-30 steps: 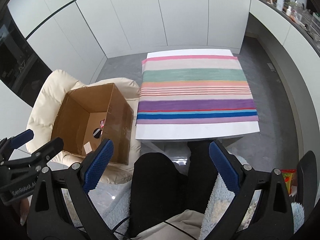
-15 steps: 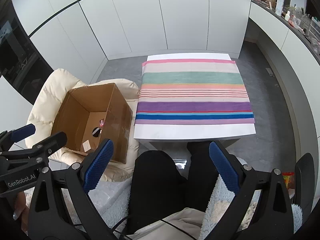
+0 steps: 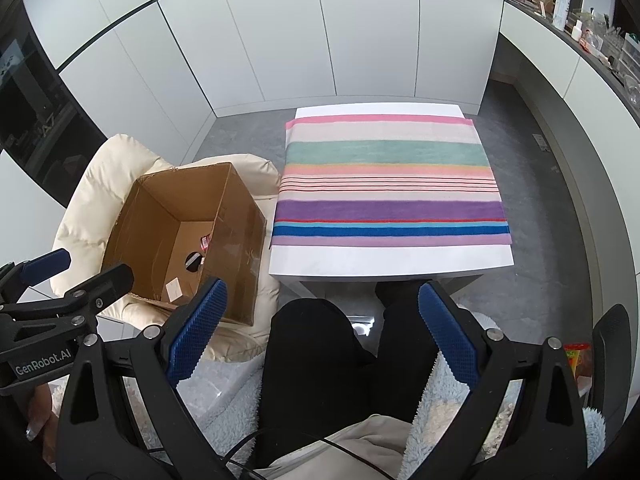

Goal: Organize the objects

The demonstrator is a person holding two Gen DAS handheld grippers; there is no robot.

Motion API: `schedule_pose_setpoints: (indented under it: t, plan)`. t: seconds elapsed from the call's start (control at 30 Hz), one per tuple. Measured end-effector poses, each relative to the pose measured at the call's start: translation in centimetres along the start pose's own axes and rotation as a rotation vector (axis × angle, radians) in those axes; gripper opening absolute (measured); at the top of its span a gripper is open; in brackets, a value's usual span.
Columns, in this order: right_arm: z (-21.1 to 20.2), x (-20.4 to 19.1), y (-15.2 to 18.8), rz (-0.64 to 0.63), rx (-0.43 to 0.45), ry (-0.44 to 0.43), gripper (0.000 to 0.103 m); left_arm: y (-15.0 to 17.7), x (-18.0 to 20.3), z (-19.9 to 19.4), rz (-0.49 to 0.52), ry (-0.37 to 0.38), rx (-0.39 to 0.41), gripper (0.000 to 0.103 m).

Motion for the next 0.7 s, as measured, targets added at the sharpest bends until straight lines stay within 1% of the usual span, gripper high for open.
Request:
schedule_pose_setpoints:
  t: [0.7]
  plan:
    - [0.18, 0.56, 0.23, 0.011, -0.005, 0.0, 0.098, 0.2, 0.13, 0.06, 0.009, -0.005, -0.007, 0.095]
Point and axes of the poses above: each gripper's, at about its wrist camera, not at the fingertips, and z roughly the way its jaws point, x to its right, y to its underside, the point moved 10 cm from there along z, roughly the way its jaws point, and after that the axes turned 13 degrees about -y, right-handed, at the moved point
